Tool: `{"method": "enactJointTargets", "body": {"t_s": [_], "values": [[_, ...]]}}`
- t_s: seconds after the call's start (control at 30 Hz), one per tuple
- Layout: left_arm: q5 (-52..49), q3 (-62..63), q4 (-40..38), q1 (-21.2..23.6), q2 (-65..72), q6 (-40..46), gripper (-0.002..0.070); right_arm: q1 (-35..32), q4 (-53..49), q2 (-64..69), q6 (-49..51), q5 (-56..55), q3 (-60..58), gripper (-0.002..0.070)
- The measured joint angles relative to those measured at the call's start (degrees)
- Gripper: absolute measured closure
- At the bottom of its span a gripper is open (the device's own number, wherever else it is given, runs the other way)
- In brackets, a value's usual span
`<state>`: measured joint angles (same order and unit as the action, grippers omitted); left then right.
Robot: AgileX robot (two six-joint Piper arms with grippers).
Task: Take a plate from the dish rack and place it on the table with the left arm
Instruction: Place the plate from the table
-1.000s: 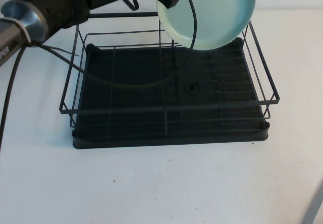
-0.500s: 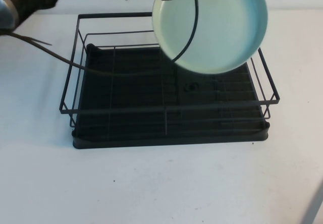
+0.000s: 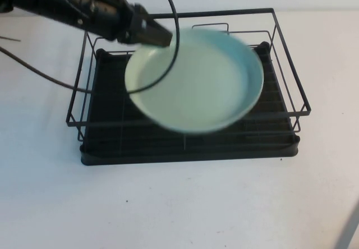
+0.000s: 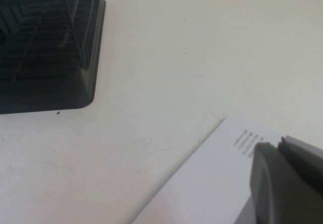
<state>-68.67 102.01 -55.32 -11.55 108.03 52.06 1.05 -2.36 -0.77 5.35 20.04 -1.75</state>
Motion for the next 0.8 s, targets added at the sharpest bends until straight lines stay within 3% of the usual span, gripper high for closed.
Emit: {"method": "enactJointTargets", "body": {"t_s": [0.17,0.3,0.5,0.67,0.8], "values": [[-0.4,-9.0,7.0,-4.4,-3.8,-0.2,0.0675,0.0,0.0,0.0,0.0,0.0,0.0,0.0696],[-0.5,-18.9,7.3,-6.9,-8.0,2.4,0.0675,0.0,0.0,0.0,0.0,0.0,0.0,0.0696],[4.5,-36.0,6.5,-7.2,-15.6,6.1,0.0675,0.0,0.0,0.0,0.0,0.0,0.0,0.0696],[16.6,-47.9,-0.9,-7.2,-19.6,14.5,0.0675,0.0,0.0,0.0,0.0,0.0,0.0,0.0696],[26.5,-56.0,-12.7,-7.2,-19.7,26.5,0.0675,0.0,0.0,0.0,0.0,0.0,0.0,0.0696]]}}
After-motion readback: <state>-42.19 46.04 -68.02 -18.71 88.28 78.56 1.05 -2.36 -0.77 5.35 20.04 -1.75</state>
